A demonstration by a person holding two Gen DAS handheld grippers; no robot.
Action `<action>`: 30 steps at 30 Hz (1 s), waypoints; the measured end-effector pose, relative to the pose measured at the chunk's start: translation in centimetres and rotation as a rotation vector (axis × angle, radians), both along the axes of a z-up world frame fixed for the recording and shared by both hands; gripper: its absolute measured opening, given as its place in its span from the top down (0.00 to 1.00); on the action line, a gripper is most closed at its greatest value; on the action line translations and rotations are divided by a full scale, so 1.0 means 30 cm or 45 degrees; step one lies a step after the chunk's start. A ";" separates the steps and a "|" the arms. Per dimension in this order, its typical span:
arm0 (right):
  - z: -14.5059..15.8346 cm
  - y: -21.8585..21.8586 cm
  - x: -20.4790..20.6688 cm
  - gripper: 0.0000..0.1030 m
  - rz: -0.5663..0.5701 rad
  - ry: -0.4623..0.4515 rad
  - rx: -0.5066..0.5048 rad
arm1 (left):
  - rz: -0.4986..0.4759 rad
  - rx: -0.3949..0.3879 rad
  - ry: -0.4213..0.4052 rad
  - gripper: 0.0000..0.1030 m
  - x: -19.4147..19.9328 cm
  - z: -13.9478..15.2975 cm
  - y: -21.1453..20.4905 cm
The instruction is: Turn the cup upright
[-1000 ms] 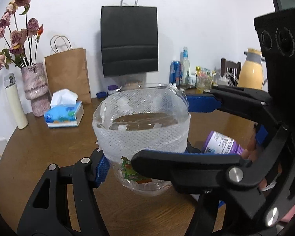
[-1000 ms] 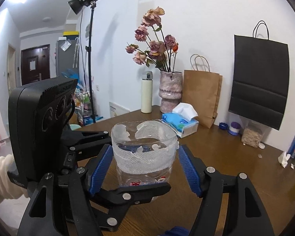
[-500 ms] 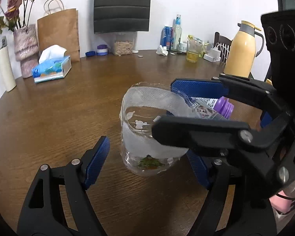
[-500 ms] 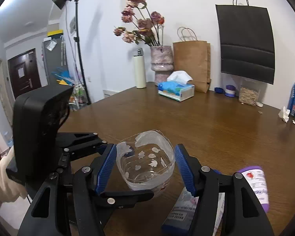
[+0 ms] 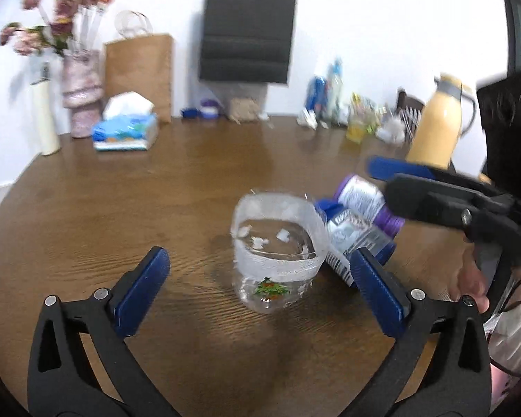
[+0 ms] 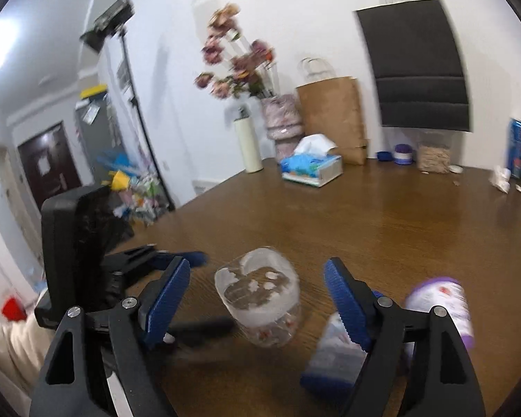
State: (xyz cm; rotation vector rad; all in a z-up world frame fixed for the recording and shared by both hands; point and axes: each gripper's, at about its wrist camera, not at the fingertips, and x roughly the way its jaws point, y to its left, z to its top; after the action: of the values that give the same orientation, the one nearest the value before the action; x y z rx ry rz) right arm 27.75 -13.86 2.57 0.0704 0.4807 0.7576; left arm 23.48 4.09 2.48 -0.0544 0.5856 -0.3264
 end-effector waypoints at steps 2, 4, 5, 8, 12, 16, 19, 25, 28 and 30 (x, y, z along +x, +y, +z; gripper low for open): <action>0.016 -0.071 -0.016 0.18 -0.123 0.002 -0.044 | 0.081 -0.028 -0.057 0.00 -0.051 0.039 0.043; 0.026 -0.131 -0.035 0.18 -0.256 -0.031 -0.127 | 0.177 -0.033 -0.110 0.00 -0.081 0.067 0.083; 0.031 -0.152 -0.042 0.18 -0.303 -0.038 -0.158 | 0.254 -0.021 -0.131 0.00 -0.094 0.079 0.101; 0.053 -0.220 -0.073 0.18 -0.366 -0.018 -0.132 | 0.335 -0.044 -0.133 0.00 -0.119 0.095 0.130; 0.073 -0.253 -0.122 0.18 -0.412 -0.017 -0.117 | 0.351 -0.035 -0.169 0.00 -0.155 0.117 0.112; 0.079 -0.253 -0.151 0.18 -0.406 -0.023 -0.115 | 0.335 0.001 -0.210 0.00 -0.182 0.135 0.081; 0.081 -0.253 -0.166 0.18 -0.404 -0.034 -0.106 | 0.337 0.011 -0.227 0.00 -0.194 0.144 0.077; 0.068 -0.259 -0.248 0.18 -0.402 -0.054 -0.081 | 0.353 0.009 -0.202 0.00 -0.262 0.125 0.054; 0.049 -0.244 -0.362 0.18 -0.396 -0.107 -0.117 | 0.413 0.039 -0.262 0.00 -0.396 0.098 0.012; 0.029 -0.233 -0.447 0.18 -0.385 -0.144 -0.134 | 0.430 0.069 -0.309 0.00 -0.476 0.082 -0.017</action>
State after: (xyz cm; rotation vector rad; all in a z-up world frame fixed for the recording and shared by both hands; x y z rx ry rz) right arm 14.34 -20.84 3.44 0.0017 0.3902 0.4369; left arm 9.21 3.58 4.92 -0.0598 0.3361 0.0126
